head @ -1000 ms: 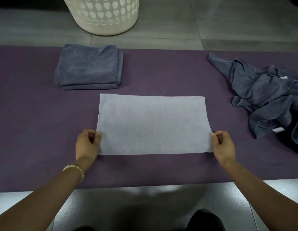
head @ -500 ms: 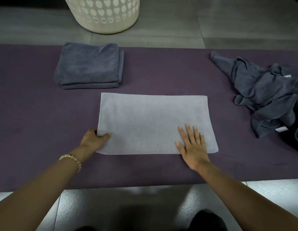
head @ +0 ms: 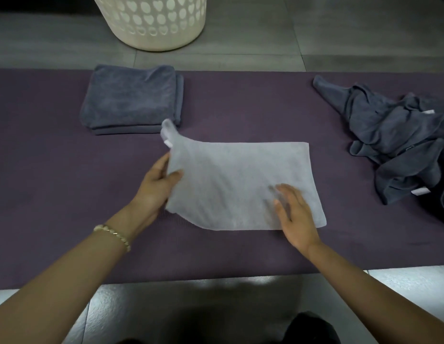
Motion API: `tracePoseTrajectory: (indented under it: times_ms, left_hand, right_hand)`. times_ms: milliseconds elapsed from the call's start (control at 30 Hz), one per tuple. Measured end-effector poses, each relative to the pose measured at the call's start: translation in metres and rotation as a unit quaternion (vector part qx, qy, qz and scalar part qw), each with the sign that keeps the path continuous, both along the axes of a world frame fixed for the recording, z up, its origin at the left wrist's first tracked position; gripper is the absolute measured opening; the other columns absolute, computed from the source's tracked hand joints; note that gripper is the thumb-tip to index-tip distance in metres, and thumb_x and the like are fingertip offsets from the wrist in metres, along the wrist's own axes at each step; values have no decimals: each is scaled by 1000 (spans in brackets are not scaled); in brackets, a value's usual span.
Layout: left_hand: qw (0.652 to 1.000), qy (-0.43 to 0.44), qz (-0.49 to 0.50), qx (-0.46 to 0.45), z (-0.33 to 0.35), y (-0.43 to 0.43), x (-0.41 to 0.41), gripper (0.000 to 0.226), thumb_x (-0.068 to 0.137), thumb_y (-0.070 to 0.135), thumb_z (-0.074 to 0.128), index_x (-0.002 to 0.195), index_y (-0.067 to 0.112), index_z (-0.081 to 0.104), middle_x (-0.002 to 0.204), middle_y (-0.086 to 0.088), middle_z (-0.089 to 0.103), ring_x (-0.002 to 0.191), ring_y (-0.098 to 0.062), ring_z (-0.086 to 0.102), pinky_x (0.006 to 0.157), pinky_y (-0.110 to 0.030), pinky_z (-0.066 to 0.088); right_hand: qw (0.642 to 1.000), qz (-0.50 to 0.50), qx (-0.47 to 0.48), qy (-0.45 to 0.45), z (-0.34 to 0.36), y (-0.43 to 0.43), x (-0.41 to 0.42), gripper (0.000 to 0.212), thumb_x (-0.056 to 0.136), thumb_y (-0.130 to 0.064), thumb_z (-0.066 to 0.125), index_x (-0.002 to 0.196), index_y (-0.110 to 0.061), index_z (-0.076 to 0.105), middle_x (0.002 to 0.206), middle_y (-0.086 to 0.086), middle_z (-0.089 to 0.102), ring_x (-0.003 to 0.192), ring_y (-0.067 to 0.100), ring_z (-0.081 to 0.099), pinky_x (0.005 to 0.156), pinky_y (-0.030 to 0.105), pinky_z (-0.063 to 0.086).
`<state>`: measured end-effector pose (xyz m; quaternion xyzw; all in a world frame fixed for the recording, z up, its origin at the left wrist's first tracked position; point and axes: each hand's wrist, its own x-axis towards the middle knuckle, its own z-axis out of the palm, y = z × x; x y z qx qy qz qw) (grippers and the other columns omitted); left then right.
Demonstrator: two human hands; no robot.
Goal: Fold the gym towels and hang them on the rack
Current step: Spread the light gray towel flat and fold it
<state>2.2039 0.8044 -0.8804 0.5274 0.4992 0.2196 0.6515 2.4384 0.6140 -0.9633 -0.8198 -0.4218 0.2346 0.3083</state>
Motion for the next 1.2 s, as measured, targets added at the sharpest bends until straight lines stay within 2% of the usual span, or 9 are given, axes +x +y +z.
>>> tracePoseTrajectory:
  times_ms: [67, 133, 233, 300, 433, 600, 800, 1033, 1200]
  left_hand:
    - [998, -31, -47, 36, 18, -20, 35, 50, 94, 2, 52, 141, 17, 44, 133, -1, 58, 115, -13, 59, 92, -23, 51]
    - [992, -64, -96, 48, 31, -40, 70, 47, 95, 1, 50, 140, 14, 44, 136, -2, 54, 112, -12, 60, 93, -21, 49]
    - [981, -107, -159, 18, 30, -56, 99, 39, 99, 14, 46, 137, 23, 44, 134, 11, 49, 87, -4, 66, 80, -19, 54]
    - [979, -48, -185, 75, 14, -54, 101, 39, 100, 19, 44, 139, 25, 42, 136, 11, 47, 103, -9, 63, 88, -17, 49]
    - [893, 178, -330, 249, -29, -43, 91, 49, 102, 27, 37, 150, 24, 24, 156, 9, 22, 143, -10, 20, 113, -20, 18]
    - [735, 327, -429, 410, -57, -28, 109, 69, 90, 52, 2, 153, 22, 0, 160, 5, -8, 146, -12, -12, 116, -29, -11]
    - [708, 341, -422, 453, -81, -15, 143, 82, 76, 60, -13, 151, 27, -7, 160, 6, -9, 147, -16, -12, 114, -29, -13]
    - [697, 371, -436, 431, -86, 3, 170, 75, 91, 66, 9, 151, 25, -9, 160, 2, -10, 147, -17, -13, 117, -35, -11]
    - [742, 365, -400, 394, -80, 27, 189, 74, 92, 64, 26, 152, 22, 12, 154, -4, 25, 142, -24, 21, 118, -40, 11]
  right_hand:
    - [982, -116, 38, 143, 10, 5, 2, 27, 100, -35, 42, 120, -22, 55, 129, 0, 55, 90, 6, 59, 85, 24, 50]
    - [931, -183, 22, 314, 18, 11, 10, 41, 102, -39, 33, 114, -11, 60, 114, 10, 67, 75, 15, 65, 65, 23, 51]
    - [825, -253, 18, 505, 27, 10, 26, 58, 101, -52, 21, 115, -13, 62, 105, 7, 69, 91, 19, 66, 72, 31, 50]
    - [791, -287, 23, 540, 26, 8, 36, 61, 99, -57, 20, 119, -17, 61, 108, 4, 68, 100, 19, 63, 77, 34, 49]
    - [846, -283, -51, 449, 18, 17, 39, 47, 90, -59, 46, 98, -17, 66, 98, 2, 70, 92, 19, 65, 86, 36, 51]
    - [965, -216, 7, 146, 15, 24, 27, 22, 94, -30, 56, 90, -9, 55, 76, -2, 59, 68, 13, 55, 60, 27, 43]
    - [973, -220, 45, 51, 10, 5, 50, 23, 97, -35, 51, 93, -12, 55, 71, -7, 59, 64, 13, 57, 60, 38, 50]
    - [961, -232, 33, 143, -5, -3, 73, 19, 94, -34, 56, 89, -16, 60, 82, 3, 69, 77, 21, 65, 70, 34, 54]
    - [930, -291, 61, 214, -12, -3, 75, 27, 89, -31, 66, 73, -10, 60, 67, 3, 61, 64, 13, 55, 61, 24, 48]
